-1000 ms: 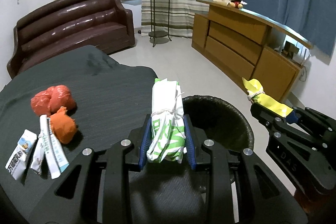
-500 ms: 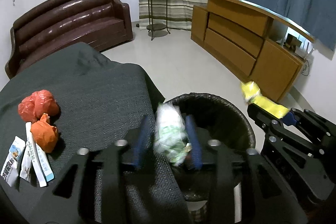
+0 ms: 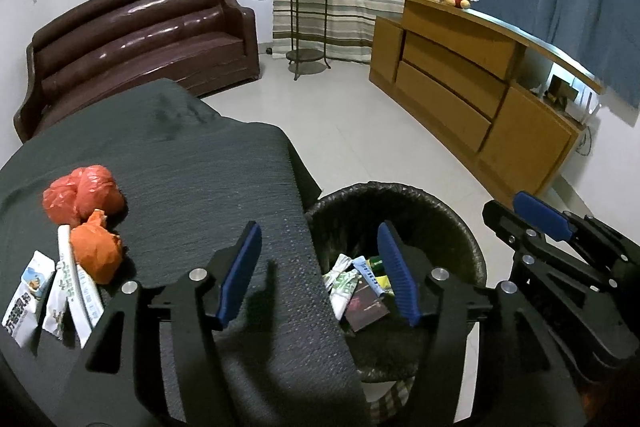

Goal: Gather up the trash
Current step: 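Move both open grippers back over the trash pile, then grasp the printed white-blue snack wrapper with the left gripper, then grasp the orange plastic bag with the right gripper while the left holds the snack wrapper, then carry the snack wrapper and orange bag over the black bin, then open both grippers to drop the wrapper and bag into the bin, then move both open grippers back over the remaining trash on the table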

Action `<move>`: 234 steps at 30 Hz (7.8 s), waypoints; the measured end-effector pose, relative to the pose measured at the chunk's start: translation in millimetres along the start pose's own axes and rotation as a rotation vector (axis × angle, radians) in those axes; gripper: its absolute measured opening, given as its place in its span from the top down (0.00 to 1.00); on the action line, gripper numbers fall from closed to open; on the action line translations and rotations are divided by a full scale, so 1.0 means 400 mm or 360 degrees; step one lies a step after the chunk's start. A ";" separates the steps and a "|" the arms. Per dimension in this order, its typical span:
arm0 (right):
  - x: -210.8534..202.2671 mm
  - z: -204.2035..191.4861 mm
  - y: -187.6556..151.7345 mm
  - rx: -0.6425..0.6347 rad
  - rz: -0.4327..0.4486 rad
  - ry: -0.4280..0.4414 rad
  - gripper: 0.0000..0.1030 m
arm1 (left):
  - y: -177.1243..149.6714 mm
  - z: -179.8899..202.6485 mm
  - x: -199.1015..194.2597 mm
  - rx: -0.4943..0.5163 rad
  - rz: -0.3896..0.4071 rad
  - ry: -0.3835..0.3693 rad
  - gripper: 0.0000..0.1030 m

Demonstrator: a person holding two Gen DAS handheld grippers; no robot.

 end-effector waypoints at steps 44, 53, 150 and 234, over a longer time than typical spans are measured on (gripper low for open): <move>0.015 -0.489 -0.008 -0.0398 -0.0113 0.0423 0.62 | -0.163 -0.635 -0.075 -0.0420 -0.0289 0.0389 0.42; 0.030 -0.556 0.007 -0.0434 -0.0118 0.0487 0.58 | -0.174 -0.652 -0.087 -0.0444 -0.0229 0.0338 0.70; -0.020 -0.050 -0.015 -0.0087 -0.0002 -0.0015 0.62 | -0.048 -0.037 -0.050 -0.0011 0.0042 0.0073 0.70; 0.003 -0.241 -0.010 -0.0187 -0.0050 0.0179 0.50 | -0.088 -0.431 -0.118 -0.0358 -0.0056 0.0415 0.23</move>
Point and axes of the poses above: each gripper's, at about its wrist camera, not at the fingertips, and x roughly the way its jaws point, z to its right, y to its top, the point moved 5 cm from there along x, roughly the way its jaws point, and after that the axes turned 4 degrees about y, right-handed, at the moved point
